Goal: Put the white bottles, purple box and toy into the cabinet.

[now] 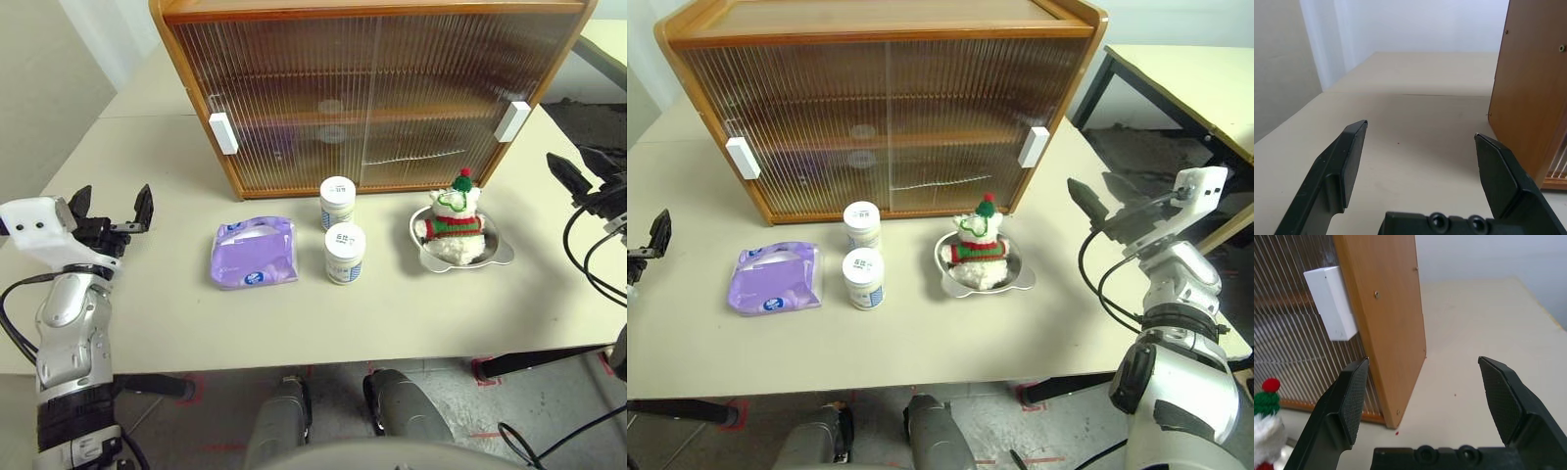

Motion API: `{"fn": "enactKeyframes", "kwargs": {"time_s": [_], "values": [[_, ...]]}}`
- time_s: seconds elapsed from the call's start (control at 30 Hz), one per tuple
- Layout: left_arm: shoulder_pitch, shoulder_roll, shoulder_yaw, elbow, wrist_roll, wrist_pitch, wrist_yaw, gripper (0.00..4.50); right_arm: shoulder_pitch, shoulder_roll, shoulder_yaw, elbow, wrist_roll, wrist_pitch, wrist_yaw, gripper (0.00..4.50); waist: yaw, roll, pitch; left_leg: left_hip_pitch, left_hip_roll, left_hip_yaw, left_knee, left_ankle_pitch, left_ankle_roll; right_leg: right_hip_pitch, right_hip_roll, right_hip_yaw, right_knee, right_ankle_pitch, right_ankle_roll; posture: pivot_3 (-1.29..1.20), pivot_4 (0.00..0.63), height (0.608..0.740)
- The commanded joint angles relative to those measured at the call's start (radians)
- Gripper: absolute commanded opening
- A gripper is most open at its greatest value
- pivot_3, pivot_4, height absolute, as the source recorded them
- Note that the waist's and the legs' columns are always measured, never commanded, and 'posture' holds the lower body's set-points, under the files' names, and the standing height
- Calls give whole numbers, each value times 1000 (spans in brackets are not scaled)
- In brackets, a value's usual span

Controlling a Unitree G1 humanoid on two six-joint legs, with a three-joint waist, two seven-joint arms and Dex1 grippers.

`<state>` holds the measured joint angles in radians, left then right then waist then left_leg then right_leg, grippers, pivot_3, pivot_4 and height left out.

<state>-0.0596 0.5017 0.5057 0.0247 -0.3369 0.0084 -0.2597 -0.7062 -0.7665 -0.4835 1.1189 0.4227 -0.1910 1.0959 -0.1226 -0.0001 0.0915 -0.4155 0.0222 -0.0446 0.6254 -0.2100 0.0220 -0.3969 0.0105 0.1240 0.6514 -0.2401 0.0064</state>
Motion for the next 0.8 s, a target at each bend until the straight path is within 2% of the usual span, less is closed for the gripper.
{"fn": "enactKeyframes", "kwargs": {"time_s": [0.03, 0.23, 0.43, 0.6, 0.8], "values": [[-19, 9, -7, 40, 11, -8, -13, 4500, 25, 5, 1, -14, 1, -2, 11, 4466, -1, 0, 0, 0, 0, 0, 0, 0, 0, 0, 0, 0, 0, 0, 0, -192, 100, 740], [-37, 7, -9, 67, 18, -17, -24, 4500, 43, 1, -1, -44, 11, 20, 32, 4466, -11, 0, 0, 0, 0, 1, 0, 0, 1, 0, 0, 0, 0, 0, 0, -215, 118, 740], [-24, 24, 10, 58, 10, -8, -38, 4500, 69, 16, 2, -69, 21, 71, 73, 4466, -16, 0, 0, 0, 0, 1, 0, 1, 1, 1, 0, 0, 0, 0, 0, -182, 105, 740], [10, 53, 52, 58, -15, -5, -57, 4500, 95, 69, 18, -121, 24, 103, 97, 4466, -20, 1, -1, 1, 0, 0, 1, 1, 2, 1, 1, 0, 0, 0, 0, -186, 86, 740], [18, 71, 71, 68, -22, -1, -64, 4500, 120, 104, 33, -179, 25, 121, 117, 4466, -25, 1, -1, 1, 0, 0, 1, 2, 3, 2, 1, -1, 1, 0, 0, -187, 93, 740]]}}
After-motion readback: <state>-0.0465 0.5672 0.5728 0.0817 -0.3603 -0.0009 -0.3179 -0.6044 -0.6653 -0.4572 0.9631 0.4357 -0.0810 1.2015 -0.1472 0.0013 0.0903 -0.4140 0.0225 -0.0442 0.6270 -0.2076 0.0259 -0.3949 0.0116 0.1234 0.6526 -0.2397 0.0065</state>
